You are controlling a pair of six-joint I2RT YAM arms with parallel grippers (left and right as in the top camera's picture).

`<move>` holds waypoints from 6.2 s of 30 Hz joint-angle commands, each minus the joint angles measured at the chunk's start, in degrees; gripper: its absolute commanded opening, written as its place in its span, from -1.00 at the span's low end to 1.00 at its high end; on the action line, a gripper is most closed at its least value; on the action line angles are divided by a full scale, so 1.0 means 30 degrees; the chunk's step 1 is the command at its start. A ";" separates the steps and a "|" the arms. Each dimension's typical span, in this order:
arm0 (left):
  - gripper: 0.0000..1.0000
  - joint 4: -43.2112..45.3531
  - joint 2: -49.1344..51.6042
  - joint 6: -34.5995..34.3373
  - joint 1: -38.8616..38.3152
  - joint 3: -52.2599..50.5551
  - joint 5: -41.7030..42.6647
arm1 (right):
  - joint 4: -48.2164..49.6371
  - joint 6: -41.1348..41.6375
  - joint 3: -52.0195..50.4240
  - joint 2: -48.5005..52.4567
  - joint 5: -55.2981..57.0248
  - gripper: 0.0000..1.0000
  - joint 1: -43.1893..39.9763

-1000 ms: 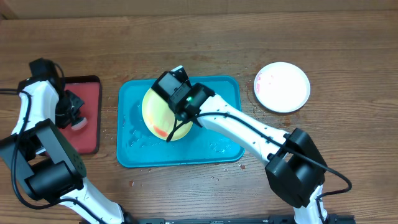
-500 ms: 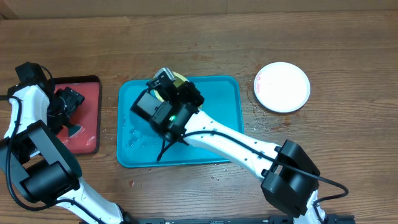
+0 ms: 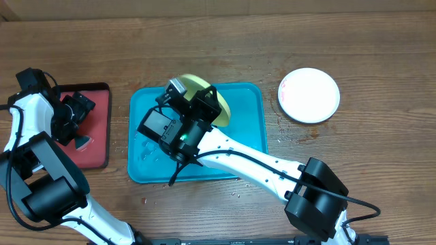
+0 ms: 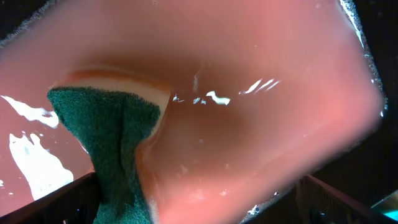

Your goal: Clean dirty plates on tray and stack at the side

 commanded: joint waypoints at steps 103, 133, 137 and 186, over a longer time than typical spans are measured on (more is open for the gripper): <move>1.00 0.0015 0.0109 0.0022 -0.0073 -0.0058 0.0452 | 0.6011 0.2871 -2.0429 -2.7817 -2.8800 1.00 -1.8484; 1.00 0.0015 0.0109 0.0022 -0.0146 -0.0058 0.0444 | 1.8185 0.3075 -3.3740 -3.9248 -2.3088 1.00 -1.8469; 0.99 0.0015 0.0109 0.0022 -0.0189 -0.0058 0.0444 | 1.7449 0.2142 -3.3733 -3.9248 -2.2731 1.00 -1.8484; 0.99 0.0321 -0.7628 0.0933 -0.2331 -0.0816 -0.1231 | 1.7464 0.2135 -3.3733 -3.9240 -2.2797 1.00 -1.8484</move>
